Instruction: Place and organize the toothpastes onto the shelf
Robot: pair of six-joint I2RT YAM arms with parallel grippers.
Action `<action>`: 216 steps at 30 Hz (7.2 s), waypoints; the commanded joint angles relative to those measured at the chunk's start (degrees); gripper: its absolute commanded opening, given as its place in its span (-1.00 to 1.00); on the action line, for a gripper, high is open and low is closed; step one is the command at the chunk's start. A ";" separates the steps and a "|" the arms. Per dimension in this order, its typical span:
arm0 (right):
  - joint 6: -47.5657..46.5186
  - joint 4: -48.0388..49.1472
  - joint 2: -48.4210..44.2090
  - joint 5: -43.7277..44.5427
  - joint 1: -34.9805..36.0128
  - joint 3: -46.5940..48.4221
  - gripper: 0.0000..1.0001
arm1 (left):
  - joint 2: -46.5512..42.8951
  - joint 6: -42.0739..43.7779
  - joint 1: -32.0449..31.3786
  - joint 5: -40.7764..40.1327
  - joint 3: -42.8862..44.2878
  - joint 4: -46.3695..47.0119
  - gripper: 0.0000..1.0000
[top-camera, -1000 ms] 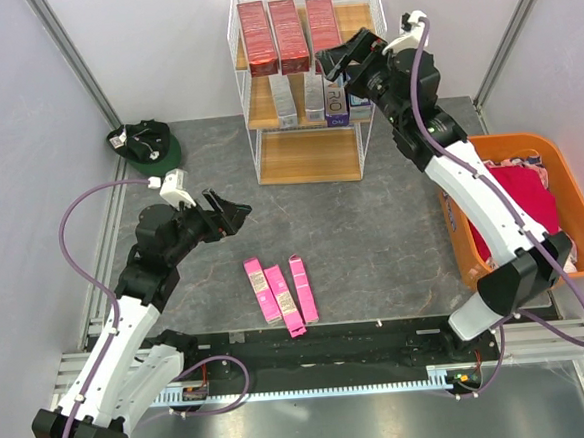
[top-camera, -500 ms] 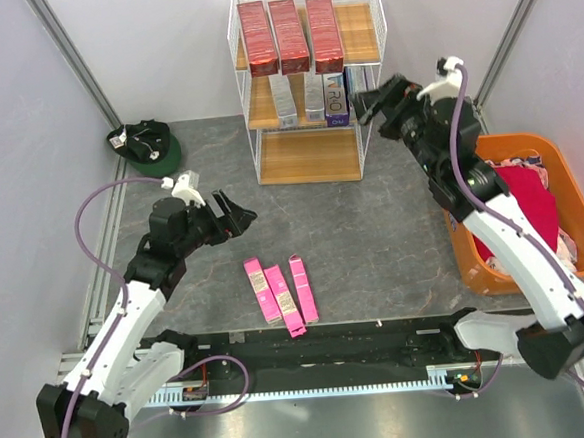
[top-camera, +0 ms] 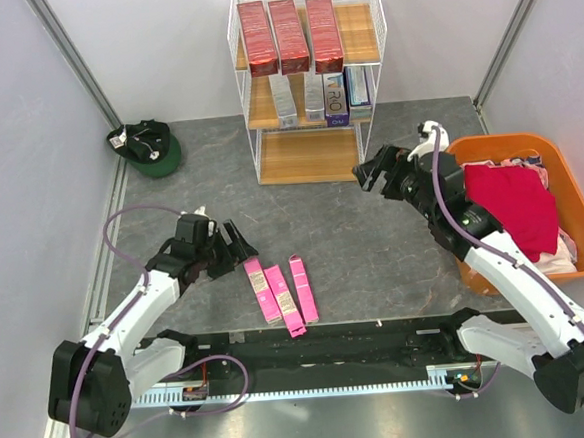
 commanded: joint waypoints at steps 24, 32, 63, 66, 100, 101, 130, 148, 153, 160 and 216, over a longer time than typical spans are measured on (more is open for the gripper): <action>-0.81 1.64 -1.55 -7.83 -0.10 -11.89 0.96 | 13.12 -11.79 -9.51 -1.98 -9.60 17.95 0.23; -1.34 1.55 -0.93 -9.32 -0.10 -11.28 0.96 | 9.01 -12.32 -9.69 -2.33 -9.60 19.02 -0.37; 19.48 38.89 -1.73 -23.03 14.49 -26.83 0.96 | -9.72 -36.30 -7.40 -9.45 -12.49 60.47 -0.50; 20.98 43.64 0.38 -25.14 14.84 -27.27 0.93 | -8.14 -37.27 -7.49 -8.92 -12.94 63.66 -0.50; 20.11 54.64 14.01 -23.30 19.33 -23.14 -0.52 | -3.82 -39.57 -7.40 -5.14 -13.82 70.71 0.21; 19.93 54.20 13.75 -23.04 19.32 -23.32 -0.55 | -4.61 -38.17 -7.14 -5.23 -13.55 69.22 0.34; 21.16 58.33 33.78 -10.47 16.69 -14.98 -0.61 | -16.31 -2.73 -6.61 -20.34 13.43 10.32 0.91; 32.58 66.94 57.86 1.65 13.97 2.95 -0.61 | -19.38 -1.77 -6.52 -21.75 13.08 9.35 0.91; 34.60 65.45 63.13 2.02 12.47 9.36 -0.57 | -19.56 -2.03 -6.52 -21.49 12.55 9.43 0.91; 38.21 61.51 72.62 0.43 10.54 18.07 -0.48 | -19.65 -2.38 -6.52 -20.61 12.11 10.57 0.91; 9.56 23.97 11.91 1.84 13.96 -19.19 0.96 | -0.05 -5.45 -7.13 1.01 2.11 6.35 0.84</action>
